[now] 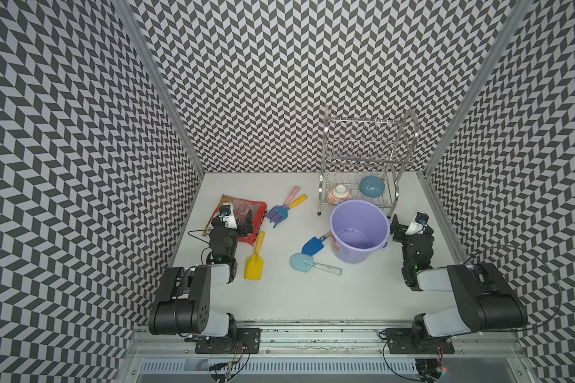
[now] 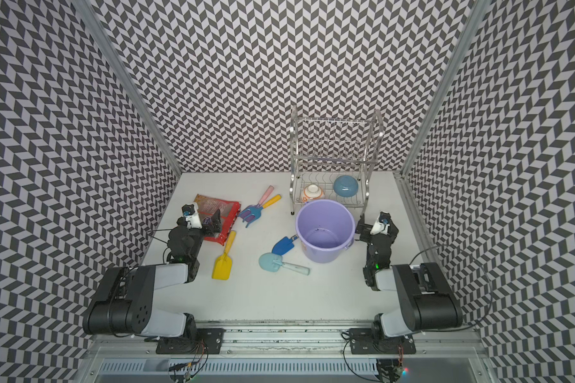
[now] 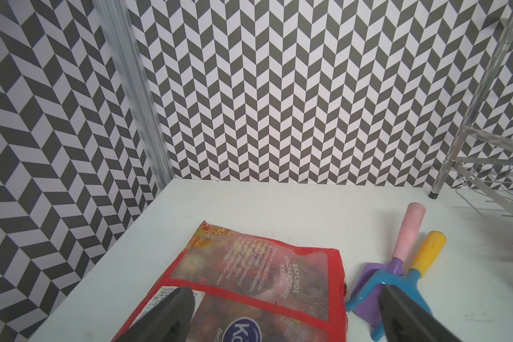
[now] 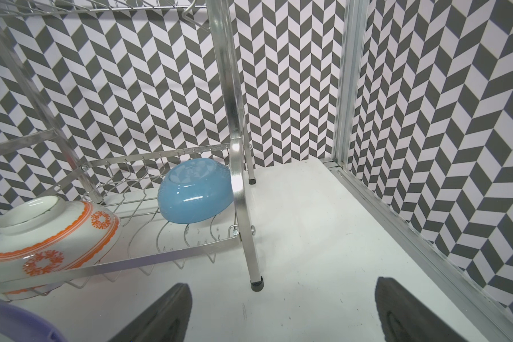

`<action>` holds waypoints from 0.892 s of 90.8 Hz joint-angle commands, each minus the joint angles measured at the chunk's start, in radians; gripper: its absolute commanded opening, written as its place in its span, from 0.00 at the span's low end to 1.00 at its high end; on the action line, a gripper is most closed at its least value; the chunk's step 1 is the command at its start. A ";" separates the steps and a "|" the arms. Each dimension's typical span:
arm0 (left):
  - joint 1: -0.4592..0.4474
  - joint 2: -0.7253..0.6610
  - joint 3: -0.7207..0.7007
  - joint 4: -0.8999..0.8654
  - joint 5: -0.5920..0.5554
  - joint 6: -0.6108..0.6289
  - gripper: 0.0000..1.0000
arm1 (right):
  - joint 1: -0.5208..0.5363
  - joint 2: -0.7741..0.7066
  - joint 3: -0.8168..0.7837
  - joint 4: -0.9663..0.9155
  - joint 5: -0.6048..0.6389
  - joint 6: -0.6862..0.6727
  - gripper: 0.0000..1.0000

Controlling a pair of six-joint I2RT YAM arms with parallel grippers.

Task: Organize the gardening tools
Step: Pick up the gardening tool from the center of the board.

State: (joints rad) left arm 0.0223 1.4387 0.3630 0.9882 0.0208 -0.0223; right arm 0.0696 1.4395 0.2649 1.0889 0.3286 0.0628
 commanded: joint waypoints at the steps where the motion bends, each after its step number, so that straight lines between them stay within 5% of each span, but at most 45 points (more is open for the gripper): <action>1: 0.002 -0.036 0.008 -0.073 -0.013 -0.010 1.00 | 0.006 -0.075 0.038 -0.082 0.093 0.041 1.00; 24: -0.005 -0.128 0.042 -0.188 -0.103 -0.109 1.00 | 0.006 -0.216 0.113 -0.338 0.282 0.105 1.00; 40: -0.012 -0.136 0.112 -0.291 -0.059 -0.132 1.00 | 0.007 -0.297 0.177 -0.502 0.360 0.155 1.00; 61: -0.054 -0.151 0.128 -0.341 -0.098 -0.167 1.00 | 0.021 -0.360 0.274 -0.653 0.261 0.128 1.00; 81: -0.070 -0.184 0.125 -0.374 -0.127 -0.196 1.00 | 0.146 -0.410 0.406 -0.793 0.219 0.071 1.00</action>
State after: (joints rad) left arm -0.0402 1.2881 0.4717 0.6460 -0.0746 -0.1936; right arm 0.1585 1.0676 0.5983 0.3790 0.5907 0.1753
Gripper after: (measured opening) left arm 0.999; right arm 0.997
